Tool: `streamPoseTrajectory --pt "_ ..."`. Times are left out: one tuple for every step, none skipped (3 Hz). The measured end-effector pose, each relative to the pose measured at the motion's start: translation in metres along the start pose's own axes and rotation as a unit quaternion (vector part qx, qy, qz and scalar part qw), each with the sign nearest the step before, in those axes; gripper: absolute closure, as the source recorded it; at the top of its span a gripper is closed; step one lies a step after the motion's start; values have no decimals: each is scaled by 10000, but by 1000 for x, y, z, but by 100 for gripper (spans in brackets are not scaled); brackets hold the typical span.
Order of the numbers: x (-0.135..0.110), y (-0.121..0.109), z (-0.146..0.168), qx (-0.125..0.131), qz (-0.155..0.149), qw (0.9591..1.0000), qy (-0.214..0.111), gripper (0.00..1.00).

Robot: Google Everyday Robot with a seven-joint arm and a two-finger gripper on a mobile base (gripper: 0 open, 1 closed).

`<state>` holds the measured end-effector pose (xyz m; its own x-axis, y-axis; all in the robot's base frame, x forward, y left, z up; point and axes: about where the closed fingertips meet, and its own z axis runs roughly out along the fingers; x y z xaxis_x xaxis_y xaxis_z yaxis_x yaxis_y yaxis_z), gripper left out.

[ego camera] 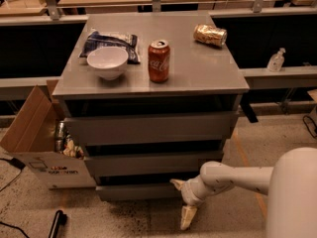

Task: Open bottom drawer

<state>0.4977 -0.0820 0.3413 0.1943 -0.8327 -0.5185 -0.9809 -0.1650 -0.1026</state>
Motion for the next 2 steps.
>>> streamPoseTrajectory --pt "33 -9 26 -31 30 10000 -33 0" --pt "74 -20 46 20 140 9999 -64 0"
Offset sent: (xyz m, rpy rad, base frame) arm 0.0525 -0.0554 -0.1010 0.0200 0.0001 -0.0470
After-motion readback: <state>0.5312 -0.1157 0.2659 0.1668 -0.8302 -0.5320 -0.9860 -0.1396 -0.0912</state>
